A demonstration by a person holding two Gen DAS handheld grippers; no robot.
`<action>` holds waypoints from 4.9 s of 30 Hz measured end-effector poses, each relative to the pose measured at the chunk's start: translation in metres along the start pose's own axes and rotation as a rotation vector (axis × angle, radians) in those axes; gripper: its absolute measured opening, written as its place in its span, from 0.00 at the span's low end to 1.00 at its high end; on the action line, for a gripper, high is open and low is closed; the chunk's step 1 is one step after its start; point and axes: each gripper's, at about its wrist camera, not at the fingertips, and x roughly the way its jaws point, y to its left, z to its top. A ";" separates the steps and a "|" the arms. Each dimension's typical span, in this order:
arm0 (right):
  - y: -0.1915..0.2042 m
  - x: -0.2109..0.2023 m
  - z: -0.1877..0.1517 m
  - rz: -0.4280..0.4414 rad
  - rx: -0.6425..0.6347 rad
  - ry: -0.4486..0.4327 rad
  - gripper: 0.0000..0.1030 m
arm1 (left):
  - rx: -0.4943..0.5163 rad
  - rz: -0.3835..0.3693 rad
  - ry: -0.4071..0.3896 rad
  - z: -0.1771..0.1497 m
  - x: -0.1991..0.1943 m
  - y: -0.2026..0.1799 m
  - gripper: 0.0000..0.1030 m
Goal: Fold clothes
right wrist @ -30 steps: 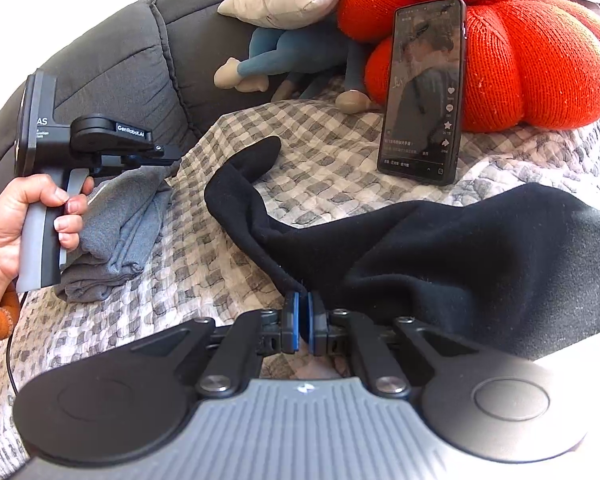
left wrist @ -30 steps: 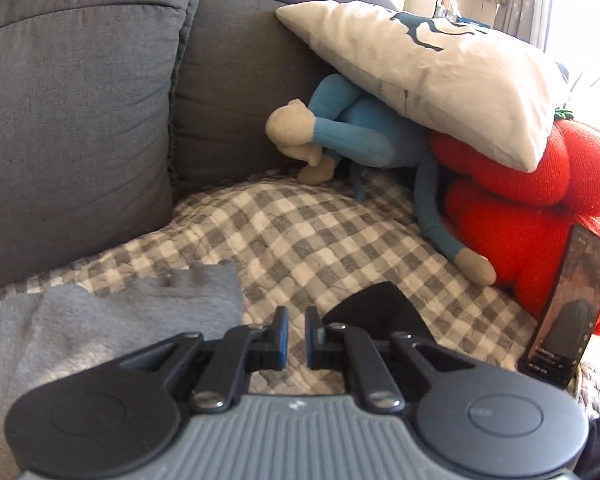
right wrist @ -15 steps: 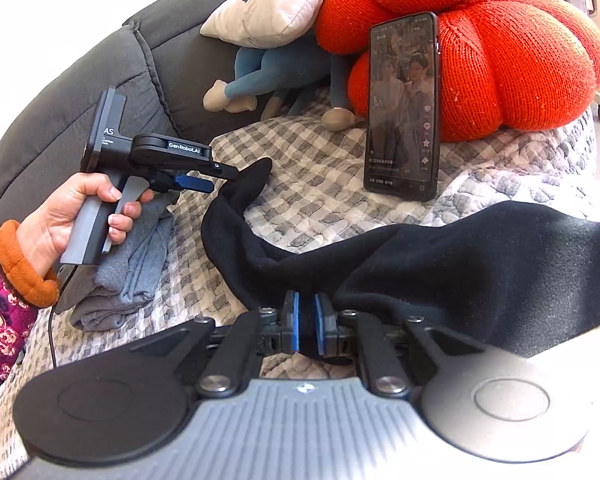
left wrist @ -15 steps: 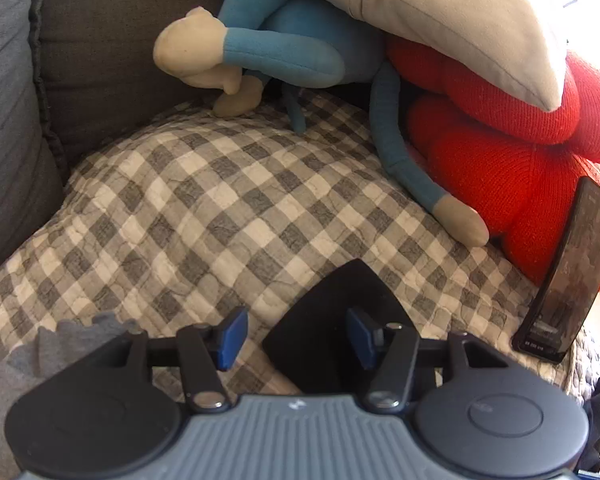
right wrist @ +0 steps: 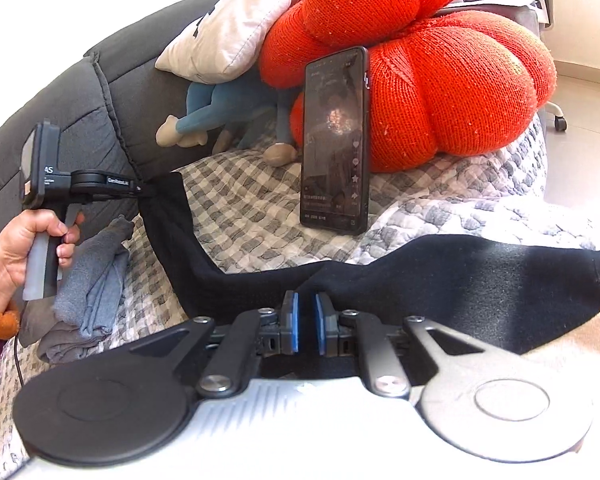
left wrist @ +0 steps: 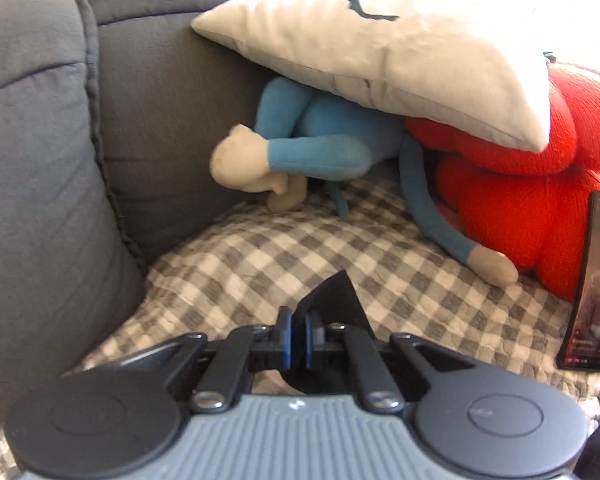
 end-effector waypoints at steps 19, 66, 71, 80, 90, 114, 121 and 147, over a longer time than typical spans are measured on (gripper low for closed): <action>-0.018 -0.007 0.032 -0.197 -0.071 -0.065 0.52 | -0.046 -0.189 0.331 0.016 0.066 0.041 0.41; -0.002 0.002 0.000 -0.431 -0.400 -0.170 0.04 | -0.130 -0.211 -0.042 0.002 0.053 0.061 0.05; -0.005 0.013 0.005 -0.466 -0.367 -0.130 0.19 | -0.073 -0.134 0.009 0.008 0.060 0.048 0.16; 0.005 -0.004 0.002 -0.407 -0.321 -0.131 0.44 | 0.020 -0.199 -0.021 0.009 0.021 0.018 0.30; 0.026 -0.003 -0.005 -0.282 -0.277 -0.065 0.44 | 0.171 -0.401 0.052 -0.017 -0.014 -0.056 0.35; -0.040 -0.131 -0.047 -0.482 -0.108 -0.075 0.44 | 0.247 -0.543 0.067 -0.056 -0.062 -0.152 0.35; -0.057 -0.143 -0.054 -0.486 -0.055 -0.109 0.44 | 0.368 -0.786 0.108 -0.080 -0.075 -0.239 0.02; -0.087 -0.229 -0.081 -0.622 0.053 -0.163 0.45 | 0.254 -0.818 0.086 -0.093 -0.104 -0.324 0.15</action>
